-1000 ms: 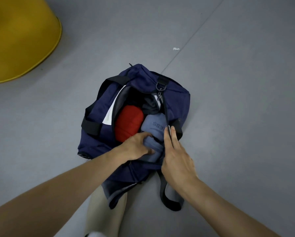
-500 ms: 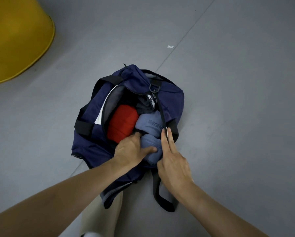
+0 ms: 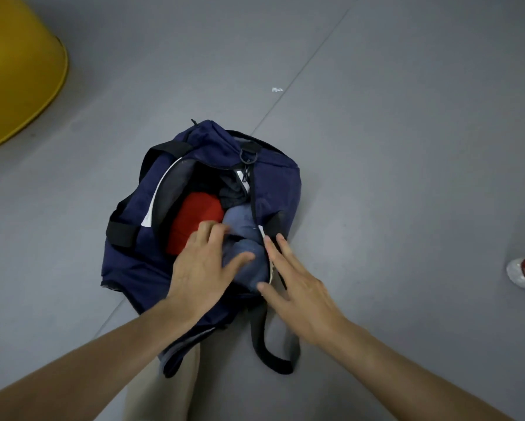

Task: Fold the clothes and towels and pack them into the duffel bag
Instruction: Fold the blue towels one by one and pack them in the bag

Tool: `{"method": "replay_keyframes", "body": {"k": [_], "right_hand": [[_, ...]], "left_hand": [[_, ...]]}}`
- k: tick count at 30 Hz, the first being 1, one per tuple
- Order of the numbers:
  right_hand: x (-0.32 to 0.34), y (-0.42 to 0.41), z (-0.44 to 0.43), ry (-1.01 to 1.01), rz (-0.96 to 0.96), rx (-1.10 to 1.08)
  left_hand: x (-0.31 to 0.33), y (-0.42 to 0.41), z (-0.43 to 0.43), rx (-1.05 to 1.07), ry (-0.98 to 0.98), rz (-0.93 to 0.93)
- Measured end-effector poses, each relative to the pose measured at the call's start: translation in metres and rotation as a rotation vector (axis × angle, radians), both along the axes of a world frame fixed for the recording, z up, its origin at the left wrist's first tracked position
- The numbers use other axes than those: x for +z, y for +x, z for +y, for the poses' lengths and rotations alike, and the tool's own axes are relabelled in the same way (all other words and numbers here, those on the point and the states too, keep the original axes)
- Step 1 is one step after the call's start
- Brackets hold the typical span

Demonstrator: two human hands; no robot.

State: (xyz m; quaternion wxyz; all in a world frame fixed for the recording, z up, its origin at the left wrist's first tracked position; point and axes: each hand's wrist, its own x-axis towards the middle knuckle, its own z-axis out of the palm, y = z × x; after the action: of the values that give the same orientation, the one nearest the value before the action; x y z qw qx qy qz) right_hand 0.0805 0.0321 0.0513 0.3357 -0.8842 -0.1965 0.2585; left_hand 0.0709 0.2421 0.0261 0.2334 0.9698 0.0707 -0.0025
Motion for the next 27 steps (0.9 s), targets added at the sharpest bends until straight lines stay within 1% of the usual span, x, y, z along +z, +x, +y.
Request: {"method": "replay_keyframes", "body": {"k": [1,2,4,7,8,10,13,15,18,20,23,25,27], "right_hand": [[0.005,0.002,-0.011,0.005,-0.032,0.015],[0.009,0.004,-0.023,0.003,-0.065,0.03],[0.017,0.007,-0.054,-0.008,-0.097,0.031],[0.033,0.006,-0.105,-0.05,-0.122,0.023],[0.039,0.003,-0.129,-0.055,-0.14,-0.002],[0.049,-0.008,-0.172,-0.053,-0.171,-0.082],[0.057,-0.036,-0.233,-0.083,-0.198,-0.24],[0.057,-0.059,-0.272,-0.091,-0.22,-0.366],[0.049,-0.092,-0.321,-0.1,-0.309,-0.599],[0.04,-0.119,-0.354,-0.134,-0.346,-0.782],[0.016,-0.156,-0.393,-0.183,-0.337,-1.046],[-0.004,-0.179,-0.412,-0.219,-0.311,-1.156],[-0.024,-0.198,-0.426,-0.288,-0.266,-1.19]], "left_hand": [[0.01,-0.004,-0.007,-0.041,-0.074,-0.061],[0.018,-0.007,-0.016,-0.086,-0.172,-0.065],[0.033,-0.006,-0.041,-0.218,-0.332,0.034],[0.053,0.011,-0.077,-0.382,-0.439,0.204],[0.061,0.019,-0.094,-0.448,-0.437,0.25],[0.074,0.035,-0.125,-0.588,-0.368,0.317],[0.09,0.047,-0.175,-0.736,-0.296,0.387],[0.094,0.051,-0.217,-0.839,-0.239,0.404],[0.096,0.051,-0.281,-0.957,-0.177,0.386],[0.09,0.044,-0.33,-1.001,-0.159,0.389],[0.071,0.026,-0.4,-1.036,-0.14,0.405],[0.052,0.006,-0.442,-1.084,-0.102,0.427],[0.032,-0.016,-0.473,-1.137,-0.052,0.47]]}}
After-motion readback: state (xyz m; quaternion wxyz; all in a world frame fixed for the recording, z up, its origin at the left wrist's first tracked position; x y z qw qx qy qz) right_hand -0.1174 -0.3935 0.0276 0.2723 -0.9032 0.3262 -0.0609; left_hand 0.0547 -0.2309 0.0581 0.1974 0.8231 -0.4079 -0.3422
